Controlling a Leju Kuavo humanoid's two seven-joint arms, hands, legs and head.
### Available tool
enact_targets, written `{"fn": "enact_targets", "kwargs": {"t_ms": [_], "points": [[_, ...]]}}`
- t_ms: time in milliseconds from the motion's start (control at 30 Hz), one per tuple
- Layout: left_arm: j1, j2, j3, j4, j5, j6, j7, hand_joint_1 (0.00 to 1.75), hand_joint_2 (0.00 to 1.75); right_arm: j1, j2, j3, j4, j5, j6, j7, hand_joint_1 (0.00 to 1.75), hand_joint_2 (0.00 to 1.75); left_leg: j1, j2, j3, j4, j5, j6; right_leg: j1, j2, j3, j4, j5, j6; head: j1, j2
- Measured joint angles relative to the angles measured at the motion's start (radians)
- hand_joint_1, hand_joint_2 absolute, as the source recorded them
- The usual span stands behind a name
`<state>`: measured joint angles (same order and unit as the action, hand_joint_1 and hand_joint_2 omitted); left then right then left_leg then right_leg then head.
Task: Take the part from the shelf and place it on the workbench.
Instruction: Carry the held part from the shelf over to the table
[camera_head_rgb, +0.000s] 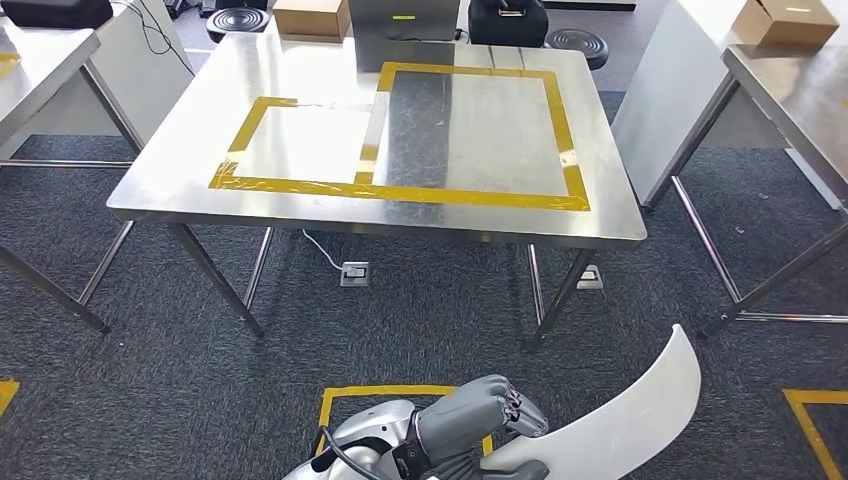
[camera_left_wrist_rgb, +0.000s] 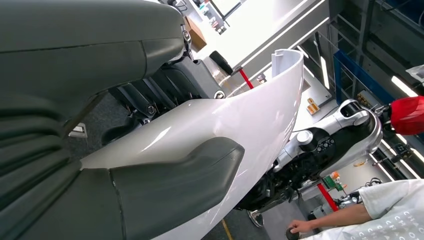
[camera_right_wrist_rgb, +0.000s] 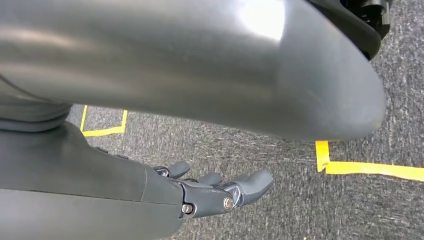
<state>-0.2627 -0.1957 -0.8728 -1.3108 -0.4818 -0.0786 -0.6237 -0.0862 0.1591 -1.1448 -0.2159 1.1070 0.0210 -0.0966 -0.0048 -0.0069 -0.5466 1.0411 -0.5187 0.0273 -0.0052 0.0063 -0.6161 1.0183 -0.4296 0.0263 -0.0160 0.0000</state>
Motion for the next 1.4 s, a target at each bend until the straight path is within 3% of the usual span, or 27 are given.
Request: {"fn": "enact_targets", "kwargs": {"t_ms": [333,500,567,667,700,733,767,833,900,1000,1067,1100,1167,1200,1233,1267,1333,1400], "points": [[0.001,0.003,0.0,-0.002,0.0,0.0,0.002,1.75,1.75,0.0,0.0,0.0,0.0,0.007,0.0,-0.002,0.0,0.0,0.001,0.0,0.001,-0.003,-0.001,-0.001,0.001,0.0,-0.002,0.001,-0.003,0.0,0.0,0.0],[0.003,0.007,0.0,-0.009,-0.001,0.0,0.004,1.75,1.75,-0.001,0.002,0.0,0.0,0.008,0.0,-0.003,0.0,0.0,-0.001,0.0,0.006,-0.014,0.004,0.013,-0.004,-0.001,-0.001,-0.002,0.0,0.012,0.0,0.0],[0.005,0.008,0.0,-0.013,-0.002,0.0,0.003,1.75,1.75,-0.001,0.002,0.0,0.0,0.007,0.0,-0.004,0.0,0.0,0.005,0.002,0.017,-0.03,0.014,0.02,-0.005,-0.001,-0.022,0.047,-0.03,0.015,0.003,0.0],[0.012,0.011,0.0,-0.013,-0.006,0.0,0.004,1.75,1.75,0.001,0.002,0.0,0.0,0.007,0.0,-0.004,0.0,0.0,0.008,0.006,0.021,-0.035,0.016,0.021,-0.012,-0.001,-0.112,0.23,-0.114,0.022,0.007,0.0],[0.015,0.013,0.0,-0.012,-0.007,0.0,0.004,1.75,1.75,0.002,0.002,0.0,0.0,0.006,0.0,-0.004,0.0,0.0,0.009,0.006,0.022,-0.034,0.013,0.018,-0.016,-0.002,-0.133,0.268,-0.122,0.026,0.007,0.0],[0.018,0.014,0.0,-0.012,-0.007,0.0,0.004,1.75,1.75,0.003,0.002,0.0,0.0,0.007,0.0,-0.004,0.0,0.0,0.011,0.005,0.023,-0.033,0.01,0.014,-0.02,-0.002,-0.136,0.27,-0.11,0.03,0.007,0.0],[0.019,0.014,0.0,-0.012,-0.007,0.0,0.004,1.75,1.75,0.003,0.002,0.0,0.0,0.008,0.0,-0.003,0.0,0.0,0.014,0.005,0.026,-0.03,0.005,0.008,-0.025,-0.002,-0.117,0.231,-0.082,0.034,0.008,0.0],[0.019,0.014,0.001,-0.012,-0.01,0.0,0.005,1.75,1.75,0.002,0.004,0.0,0.0,0.01,0.0,-0.002,0.0,0.0,0.02,0.003,0.029,-0.019,-0.01,-0.008,-0.033,-0.003,-0.05,0.1,-0.025,0.044,0.01,0.0],[0.019,0.013,0.001,-0.014,-0.016,0.0,0.009,1.75,1.75,0.001,0.006,0.0,0.001,0.012,-0.001,-0.001,0.0,0.0,0.019,0.002,0.03,-0.011,-0.026,-0.025,-0.034,0.0,-0.012,0.029,-0.017,0.035,0.014,0.0],[0.019,0.013,0.002,-0.02,-0.021,0.0,0.014,1.75,1.75,0.0,0.007,0.0,0.001,0.013,-0.003,-0.002,0.0,0.0,0.02,0.0,0.041,-0.017,-0.04,-0.043,-0.029,0.003,-0.006,0.028,-0.036,0.004,0.01,0.0],[0.018,0.012,0.002,-0.028,-0.024,0.0,0.015,1.75,1.75,0.0,0.007,0.0,0.001,0.013,-0.003,-0.002,0.0,0.0,0.024,0.002,0.031,0.019,-0.058,-0.052,-0.029,0.002,0.006,0.026,-0.045,-0.013,0.006,0.0],[0.018,0.012,0.002,-0.031,-0.025,0.0,0.015,1.75,1.75,0.0,0.007,0.0,0.001,0.013,-0.003,-0.002,0.0,0.0,0.024,0.003,0.007,0.068,-0.079,-0.055,-0.029,0.001,0.013,0.025,-0.049,-0.02,0.004,0.0],[0.021,0.015,0.002,-0.033,-0.025,0.0,0.015,1.75,1.75,0.001,0.007,0.0,0.001,0.013,-0.003,-0.002,0.0,0.0,0.024,0.003,-0.079,0.21,-0.127,-0.057,-0.025,0.0,0.027,0.025,-0.062,-0.028,-0.001,0.0],[0.023,0.016,0.002,-0.033,-0.025,0.0,0.015,1.75,1.75,0.002,0.007,0.0,0.001,0.013,-0.003,-0.001,0.0,0.0,0.023,0.003,-0.121,0.265,-0.135,-0.056,-0.022,0.0,0.035,0.025,-0.069,-0.03,-0.002,0.0],[0.025,0.018,0.002,-0.032,-0.026,0.0,0.015,1.75,1.75,0.003,0.007,0.0,0.001,0.013,-0.003,-0.001,0.0,0.0,0.022,0.003,-0.147,0.288,-0.122,-0.053,-0.019,0.001,0.045,0.025,-0.078,-0.031,-0.002,0.0],[0.026,0.019,0.002,-0.033,-0.026,0.0,0.015,1.75,1.75,0.003,0.007,0.0,0.001,0.013,-0.003,-0.001,0.0,0.0,0.021,0.003,-0.154,0.27,-0.086,-0.047,-0.017,0.003,0.057,0.025,-0.086,-0.031,-0.003,0.0],[0.027,0.02,0.002,-0.034,-0.026,0.0,0.015,1.75,1.75,0.004,0.008,0.0,0.001,0.013,-0.003,-0.001,0.0,0.0,0.013,0.003,-0.122,0.144,0.014,-0.03,-0.015,0.005,0.081,0.024,-0.105,-0.029,-0.004,0.0],[0.027,0.02,0.002,-0.037,-0.026,-0.001,0.015,1.75,1.75,0.003,0.009,0.0,0.002,0.013,-0.003,-0.001,0.0,0.0,0.004,0.004,-0.085,0.038,0.062,-0.016,-0.012,0.006,0.094,0.021,-0.12,-0.02,-0.004,0.0]]}}
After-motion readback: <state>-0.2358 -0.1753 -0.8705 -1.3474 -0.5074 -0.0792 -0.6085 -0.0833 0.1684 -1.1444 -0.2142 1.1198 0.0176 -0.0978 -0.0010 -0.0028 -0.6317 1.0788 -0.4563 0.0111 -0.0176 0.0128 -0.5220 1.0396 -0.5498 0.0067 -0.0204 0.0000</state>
